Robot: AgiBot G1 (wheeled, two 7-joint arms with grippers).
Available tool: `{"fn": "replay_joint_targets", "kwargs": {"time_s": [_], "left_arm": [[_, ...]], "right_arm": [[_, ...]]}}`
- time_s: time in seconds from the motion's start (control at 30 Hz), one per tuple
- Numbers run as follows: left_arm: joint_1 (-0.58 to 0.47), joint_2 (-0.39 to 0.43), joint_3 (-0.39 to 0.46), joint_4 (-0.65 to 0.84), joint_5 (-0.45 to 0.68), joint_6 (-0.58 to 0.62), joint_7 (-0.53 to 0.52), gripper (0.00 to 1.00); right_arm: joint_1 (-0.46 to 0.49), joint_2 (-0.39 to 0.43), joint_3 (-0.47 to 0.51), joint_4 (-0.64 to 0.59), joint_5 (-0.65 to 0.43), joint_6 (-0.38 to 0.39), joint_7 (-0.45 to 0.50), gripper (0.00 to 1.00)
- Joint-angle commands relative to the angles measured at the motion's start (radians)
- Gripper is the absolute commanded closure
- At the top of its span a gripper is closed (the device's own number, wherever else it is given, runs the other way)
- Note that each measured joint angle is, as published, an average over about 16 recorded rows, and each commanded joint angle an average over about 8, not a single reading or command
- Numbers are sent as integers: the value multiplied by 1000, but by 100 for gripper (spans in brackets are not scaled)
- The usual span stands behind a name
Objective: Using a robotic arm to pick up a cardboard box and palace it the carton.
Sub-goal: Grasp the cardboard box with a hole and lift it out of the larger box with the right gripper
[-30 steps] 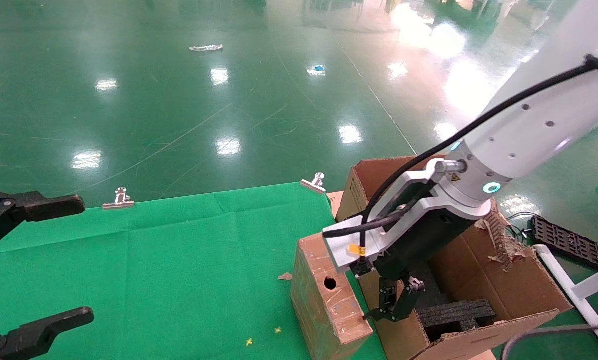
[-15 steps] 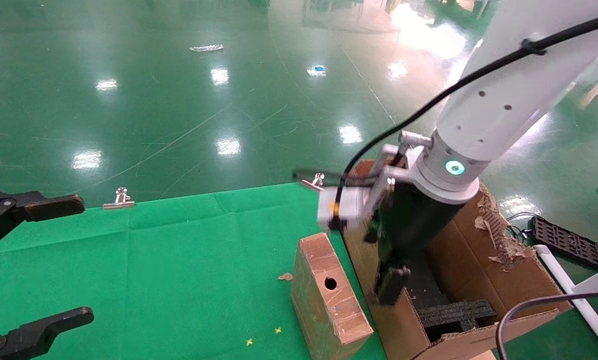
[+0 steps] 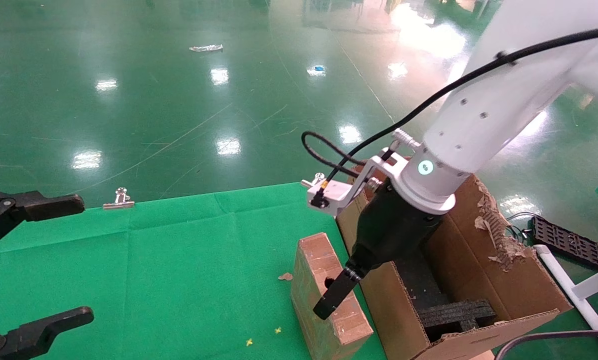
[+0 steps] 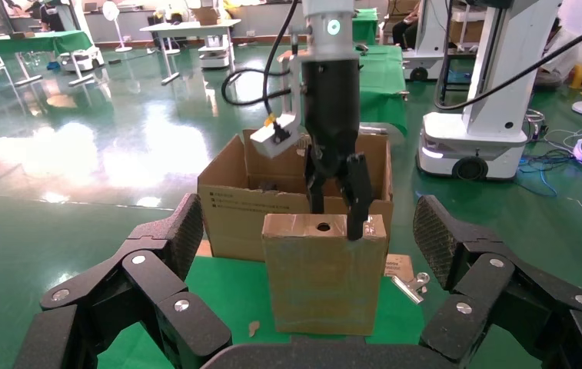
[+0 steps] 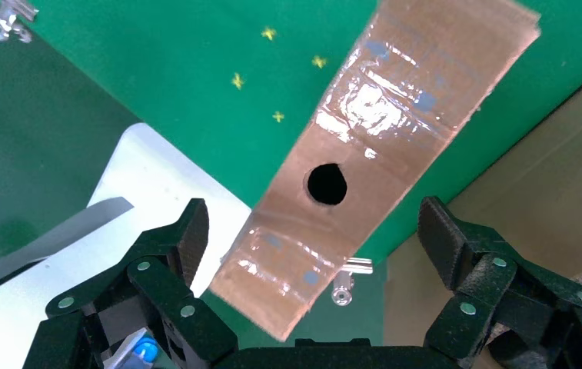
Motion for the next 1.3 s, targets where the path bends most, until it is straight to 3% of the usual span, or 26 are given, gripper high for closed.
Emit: {"fn": "replay_joint_targets", "kwargs": {"time_s": [0.03,0.1,0.23,0.3,0.37,0.5,0.6,1.3], "left_arm": [[0,0,0,0,0,0,0,0],[0,0,0,0,0,0,0,0],[0,0,0,0,0,0,0,1],[0,0,0,0,0,0,0,11],[0,0,1,0,0,0,0,30],[0,0,1,0,0,0,0,79],[0,0,1,0,-1,0,0,98],[0,-1,2,0,-1,-1,1,100]], "right_arm": [[-14,-13,-7,-18,-4,8,15,1],[-22,-24,-12,-18,-14,18,26,17],[-28,-40,-19,-4,-33,33,45,65],[-28,-44,-23,8,-42,39,56,89],[-27,-47,-27,21,-51,42,67,99],[-25,-45,-35,48,-68,45,90,100],[-23,-39,-40,66,-77,47,103,100],[-24,13,-43,113,-100,83,118,100]]}}
